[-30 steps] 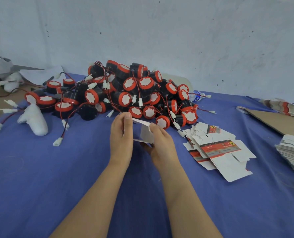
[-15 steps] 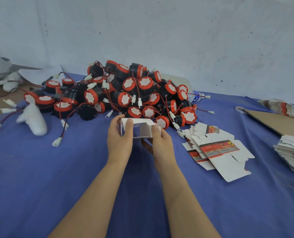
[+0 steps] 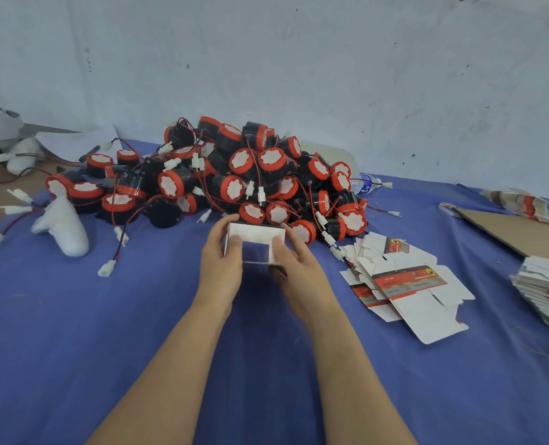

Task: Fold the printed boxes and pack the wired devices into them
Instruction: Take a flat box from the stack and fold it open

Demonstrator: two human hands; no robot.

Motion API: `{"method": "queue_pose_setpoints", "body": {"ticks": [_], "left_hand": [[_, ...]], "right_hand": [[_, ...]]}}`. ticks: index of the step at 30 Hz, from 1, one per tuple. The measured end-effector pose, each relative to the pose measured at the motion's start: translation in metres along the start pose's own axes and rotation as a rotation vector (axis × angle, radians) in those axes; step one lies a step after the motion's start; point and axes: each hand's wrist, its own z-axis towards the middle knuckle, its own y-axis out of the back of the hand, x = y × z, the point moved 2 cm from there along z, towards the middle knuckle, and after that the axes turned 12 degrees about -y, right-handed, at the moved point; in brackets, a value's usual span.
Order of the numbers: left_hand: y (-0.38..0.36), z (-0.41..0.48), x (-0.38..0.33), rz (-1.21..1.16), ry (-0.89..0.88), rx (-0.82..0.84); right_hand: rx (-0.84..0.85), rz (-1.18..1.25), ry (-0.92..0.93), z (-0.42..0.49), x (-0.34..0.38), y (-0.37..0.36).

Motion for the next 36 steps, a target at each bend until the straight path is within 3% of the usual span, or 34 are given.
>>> {"method": "queue_pose_setpoints", "body": {"ticks": [4, 9, 13, 16, 18, 22, 24, 26, 28, 29, 32, 36], "left_hand": [[-0.008, -0.006, -0.008, 0.100, -0.130, 0.211], [-0.012, 0.000, -0.016, -0.049, 0.048, 0.313], [-0.007, -0.005, -0.009, 0.125, -0.089, 0.409], [-0.005, -0.005, 0.000, 0.173, -0.127, 0.314], [-0.003, -0.001, 0.001, 0.098, -0.070, 0.197], [0.002, 0.002, 0.004, -0.127, 0.043, 0.056], [-0.003, 0.000, 0.000, -0.221, 0.043, 0.085], [-0.016, -0.008, -0.005, -0.225, -0.002, 0.193], [-0.029, -0.018, -0.008, -0.085, -0.100, 0.305], [-0.033, -0.022, -0.008, 0.021, -0.171, 0.338], [-0.032, -0.023, -0.002, 0.177, -0.250, 0.282], [-0.016, -0.014, 0.004, 0.084, -0.074, 0.076]], "right_hand": [[-0.145, -0.179, 0.012, -0.002, -0.002, 0.006], [-0.056, -0.117, -0.070, -0.003, 0.001, 0.014], [-0.024, 0.035, -0.059, -0.004, 0.001, 0.013], [-0.093, 0.143, 0.022, -0.003, 0.001, 0.014], [-0.022, 0.194, 0.062, -0.003, 0.002, 0.008], [0.108, 0.014, 0.150, -0.008, 0.003, -0.013], [-0.027, 0.007, 0.215, -0.007, 0.002, -0.017], [-0.299, 0.031, 0.254, -0.006, 0.001, -0.012], [-0.537, 0.008, 0.227, -0.007, 0.001, -0.001], [-0.576, 0.017, 0.205, -0.008, 0.000, 0.003], [-0.519, -0.033, 0.187, -0.006, 0.000, 0.005], [-0.251, -0.143, 0.129, 0.001, -0.008, -0.012]]}}
